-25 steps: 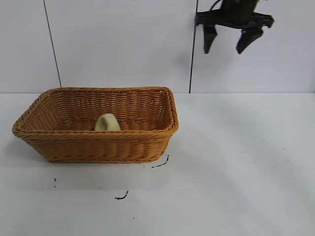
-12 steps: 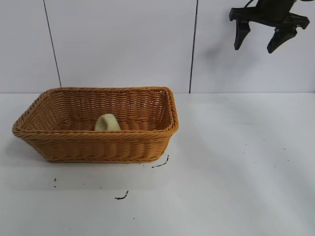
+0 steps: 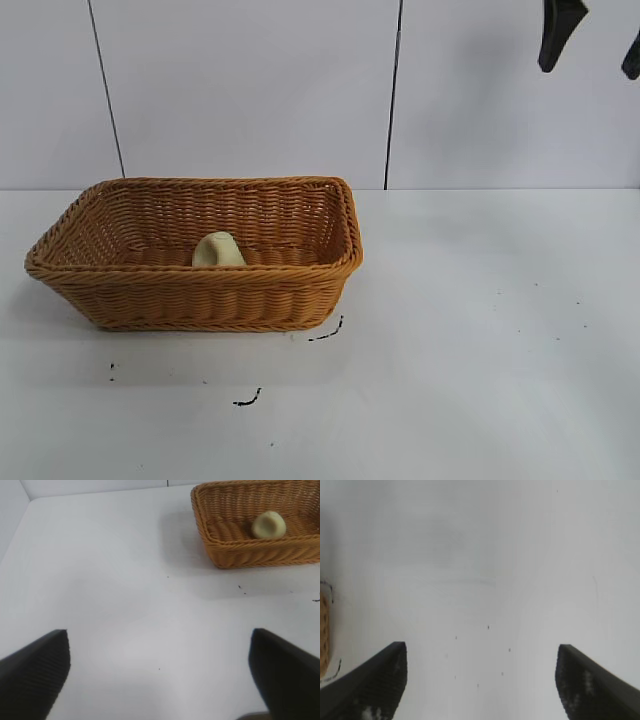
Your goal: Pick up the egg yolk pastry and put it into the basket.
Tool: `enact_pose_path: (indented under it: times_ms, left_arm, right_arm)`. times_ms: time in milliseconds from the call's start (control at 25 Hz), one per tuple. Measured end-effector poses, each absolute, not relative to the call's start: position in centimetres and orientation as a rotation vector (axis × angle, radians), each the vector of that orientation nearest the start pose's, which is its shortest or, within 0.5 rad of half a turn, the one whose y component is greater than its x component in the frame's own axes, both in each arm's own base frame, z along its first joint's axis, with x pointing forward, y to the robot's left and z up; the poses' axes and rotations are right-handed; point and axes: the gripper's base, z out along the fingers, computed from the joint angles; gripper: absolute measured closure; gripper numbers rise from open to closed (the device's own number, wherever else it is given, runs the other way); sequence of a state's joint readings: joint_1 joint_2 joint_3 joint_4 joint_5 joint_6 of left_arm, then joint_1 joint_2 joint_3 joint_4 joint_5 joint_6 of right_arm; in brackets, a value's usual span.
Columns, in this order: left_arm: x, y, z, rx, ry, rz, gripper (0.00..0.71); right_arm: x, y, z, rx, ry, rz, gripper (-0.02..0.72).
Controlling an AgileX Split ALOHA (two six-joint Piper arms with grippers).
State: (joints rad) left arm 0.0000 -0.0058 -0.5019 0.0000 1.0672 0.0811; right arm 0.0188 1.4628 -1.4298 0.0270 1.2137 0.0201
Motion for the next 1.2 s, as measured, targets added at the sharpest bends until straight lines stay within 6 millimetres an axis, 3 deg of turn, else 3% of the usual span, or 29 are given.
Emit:
enact_pose_path:
  times_ms: [80,360,640,920,1200]
  left_arm:
    - [-0.6,0.0,27.7,0.083,2.042,0.051,0.014]
    - [-0.6,0.0,27.7,0.083,2.042,0.051,0.014]
    - [-0.6,0.0,27.7,0.083,2.042,0.051,0.014]
    - [-0.6,0.0,27.7,0.083,2.042,0.051,0.014]
    - [-0.6,0.0,27.7,0.083,2.042,0.051,0.014]
  right_arm:
    - [25.9,0.8,36.6,0.001,2.708,0.053,0.121]
    - [15.5,0.6,35.7,-0.094,2.613,0.037,0.121]
    - [7.8,0.5,32.9,-0.089,2.350,0.033,0.121]
    - [3.1,0.5,28.0,-0.086,2.258,0.051,0.121]
    - [1.3,0.5,27.7,-0.083,2.121,0.047,0.121]
